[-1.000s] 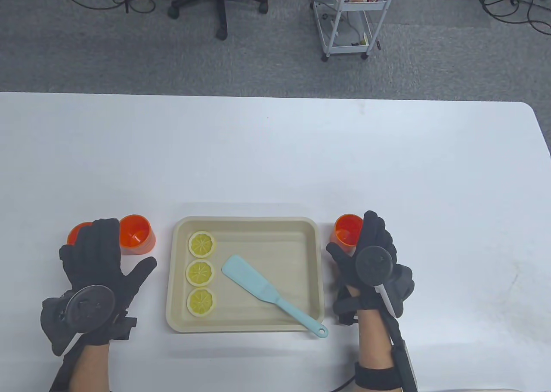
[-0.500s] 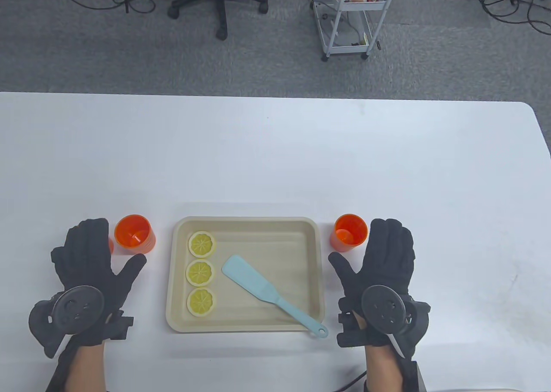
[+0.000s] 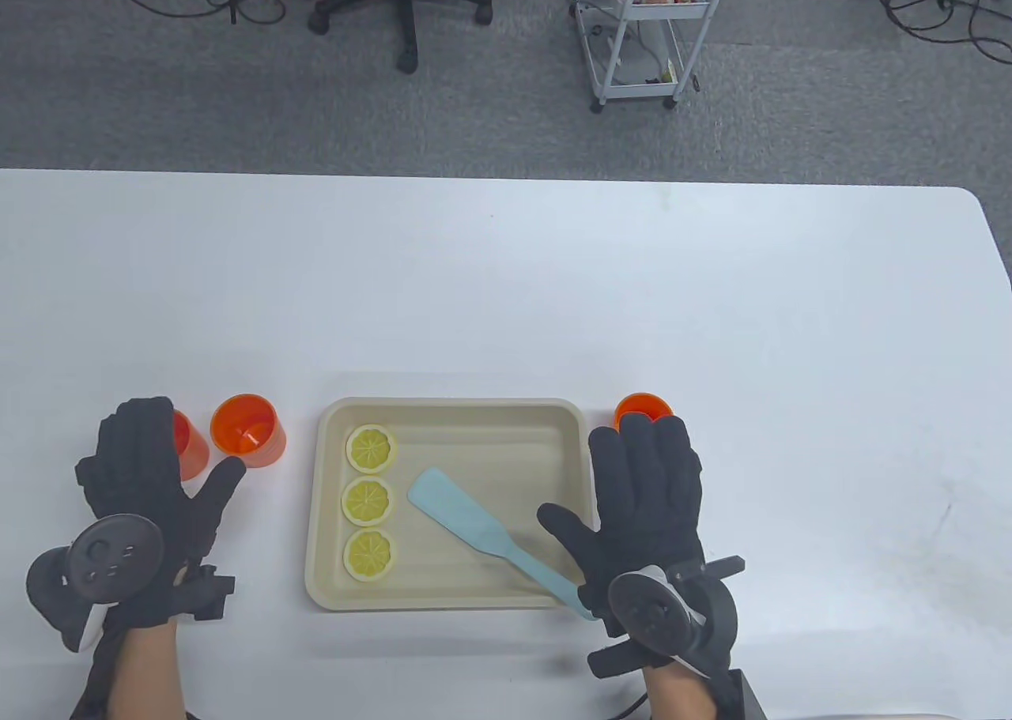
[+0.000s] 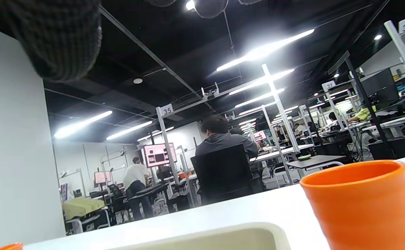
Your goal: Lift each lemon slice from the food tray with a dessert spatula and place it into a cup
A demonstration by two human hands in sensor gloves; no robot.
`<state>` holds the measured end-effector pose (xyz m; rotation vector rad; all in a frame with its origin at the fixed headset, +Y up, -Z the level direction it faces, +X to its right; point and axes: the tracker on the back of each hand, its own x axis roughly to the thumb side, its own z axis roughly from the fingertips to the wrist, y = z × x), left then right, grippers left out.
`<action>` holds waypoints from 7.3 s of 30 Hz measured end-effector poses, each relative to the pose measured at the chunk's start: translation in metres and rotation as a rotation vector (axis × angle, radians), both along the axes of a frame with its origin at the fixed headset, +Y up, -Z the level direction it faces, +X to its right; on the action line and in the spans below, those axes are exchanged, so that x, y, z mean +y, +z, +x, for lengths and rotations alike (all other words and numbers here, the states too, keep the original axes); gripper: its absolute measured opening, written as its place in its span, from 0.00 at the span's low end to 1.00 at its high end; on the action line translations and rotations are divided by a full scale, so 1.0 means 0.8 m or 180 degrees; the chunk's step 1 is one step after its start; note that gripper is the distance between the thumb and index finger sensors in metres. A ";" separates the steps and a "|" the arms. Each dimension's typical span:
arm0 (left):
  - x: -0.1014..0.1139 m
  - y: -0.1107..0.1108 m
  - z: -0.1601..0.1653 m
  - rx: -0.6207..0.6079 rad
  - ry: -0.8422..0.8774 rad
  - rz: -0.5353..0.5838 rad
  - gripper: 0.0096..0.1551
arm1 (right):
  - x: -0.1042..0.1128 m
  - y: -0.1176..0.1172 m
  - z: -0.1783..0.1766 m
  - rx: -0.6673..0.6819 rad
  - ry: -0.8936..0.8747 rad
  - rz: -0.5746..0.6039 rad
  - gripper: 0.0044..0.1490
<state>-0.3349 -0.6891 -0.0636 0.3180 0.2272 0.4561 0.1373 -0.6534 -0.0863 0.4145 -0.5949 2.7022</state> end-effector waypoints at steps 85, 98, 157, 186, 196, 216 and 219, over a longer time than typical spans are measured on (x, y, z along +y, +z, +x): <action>0.015 0.027 0.215 -0.2795 -0.0216 0.0205 0.79 | -0.029 0.037 -0.108 0.1744 0.0355 -0.0389 0.70; 0.019 0.035 0.216 -0.2455 -0.0640 0.0361 0.75 | -0.023 0.036 -0.104 0.1464 0.0406 -0.0369 0.69; 0.001 0.000 0.076 -0.0558 -0.0604 0.0345 0.66 | -0.066 -0.059 0.073 -0.0619 0.1029 -0.2236 0.70; -0.057 -0.061 0.038 0.0038 -0.0055 -0.0881 0.68 | -0.003 -0.007 0.006 -0.0034 0.0792 -0.0610 0.66; -0.061 -0.059 0.036 0.0118 -0.0154 -0.0830 0.60 | -0.010 -0.013 0.003 0.0011 0.0806 -0.0674 0.65; 0.030 0.003 0.090 -0.1413 0.0000 0.0394 0.64 | -0.002 0.002 -0.019 0.0643 0.0128 -0.0658 0.64; 0.038 0.011 0.115 -0.1835 0.0025 0.0431 0.65 | -0.003 0.006 -0.030 0.0821 0.0084 -0.0682 0.64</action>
